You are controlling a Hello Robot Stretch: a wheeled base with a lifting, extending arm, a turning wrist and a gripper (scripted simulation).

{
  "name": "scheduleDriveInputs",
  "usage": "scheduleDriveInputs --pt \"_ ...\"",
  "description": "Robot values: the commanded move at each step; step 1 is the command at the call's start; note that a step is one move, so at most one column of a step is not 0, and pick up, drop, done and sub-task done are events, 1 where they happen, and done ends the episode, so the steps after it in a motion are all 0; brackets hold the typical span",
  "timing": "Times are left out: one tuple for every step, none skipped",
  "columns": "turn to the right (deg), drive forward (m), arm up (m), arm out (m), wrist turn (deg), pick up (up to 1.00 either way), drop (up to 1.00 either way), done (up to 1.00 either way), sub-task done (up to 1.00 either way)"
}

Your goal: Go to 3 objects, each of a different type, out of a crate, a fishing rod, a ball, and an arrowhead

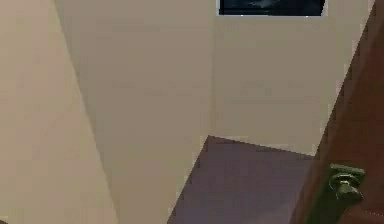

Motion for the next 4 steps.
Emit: scheduleDriveInputs --pt "-45.0 0.0 0.0 0.0 0.0 0.0 0.0 0.0 0.0" --pt "-24.0 0.0 0.0 0.0 0.0 0.0 0.0 0.0 0.0" --pt "0.0 0.45 0.0 0.0 0.0 0.0 0.0 0.0 0.0" --pt "-45.0 0.0 0.0 0.0 0.0 0.0 0.0 0.0 0.0"
